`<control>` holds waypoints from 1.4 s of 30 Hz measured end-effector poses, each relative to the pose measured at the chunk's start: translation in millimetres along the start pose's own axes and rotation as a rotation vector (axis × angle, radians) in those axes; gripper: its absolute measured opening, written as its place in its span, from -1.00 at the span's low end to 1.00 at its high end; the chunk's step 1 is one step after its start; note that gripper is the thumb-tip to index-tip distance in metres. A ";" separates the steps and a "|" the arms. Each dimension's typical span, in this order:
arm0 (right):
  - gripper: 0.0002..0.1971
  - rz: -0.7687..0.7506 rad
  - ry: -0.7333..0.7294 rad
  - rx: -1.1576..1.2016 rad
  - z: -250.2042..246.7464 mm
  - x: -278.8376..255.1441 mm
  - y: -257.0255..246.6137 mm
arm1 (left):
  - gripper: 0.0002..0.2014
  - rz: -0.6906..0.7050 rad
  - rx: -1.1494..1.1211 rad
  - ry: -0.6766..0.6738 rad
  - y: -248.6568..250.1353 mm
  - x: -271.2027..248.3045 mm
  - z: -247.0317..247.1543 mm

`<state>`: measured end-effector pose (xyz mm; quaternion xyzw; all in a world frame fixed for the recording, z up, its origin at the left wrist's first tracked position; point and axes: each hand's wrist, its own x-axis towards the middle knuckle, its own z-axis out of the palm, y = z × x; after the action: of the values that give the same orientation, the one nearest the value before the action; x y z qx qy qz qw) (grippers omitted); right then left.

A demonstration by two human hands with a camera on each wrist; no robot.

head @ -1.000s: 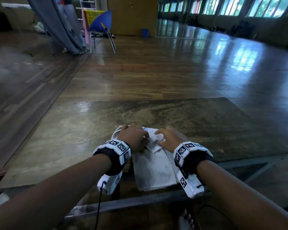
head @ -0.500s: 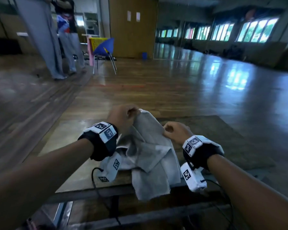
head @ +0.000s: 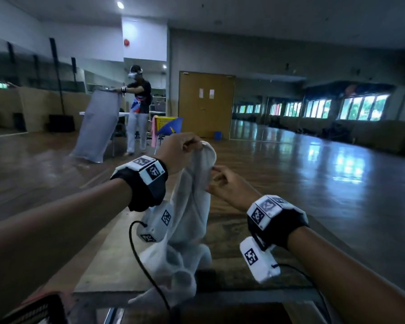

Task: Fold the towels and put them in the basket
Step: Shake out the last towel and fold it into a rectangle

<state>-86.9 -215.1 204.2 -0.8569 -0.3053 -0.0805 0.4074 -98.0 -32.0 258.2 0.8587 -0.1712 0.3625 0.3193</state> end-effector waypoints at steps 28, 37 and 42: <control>-0.79 -0.069 0.135 -0.129 -170.5 -18.0 -98.5 | -0.89 -0.095 0.154 0.242 69.2 7.5 -195.7; -0.92 -0.183 0.186 -0.201 -208.1 -28.2 -153.6 | -0.73 0.030 0.133 -0.020 115.6 -22.7 -231.2; -0.91 -0.181 0.239 -0.320 -229.1 -28.3 -171.5 | -0.66 -0.009 0.196 0.114 116.3 -7.1 -250.2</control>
<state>-185.2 -316.8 454.6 -0.8642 -0.3136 -0.2652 0.2906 -292.3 50.9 435.9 0.8646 -0.1126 0.4242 0.2446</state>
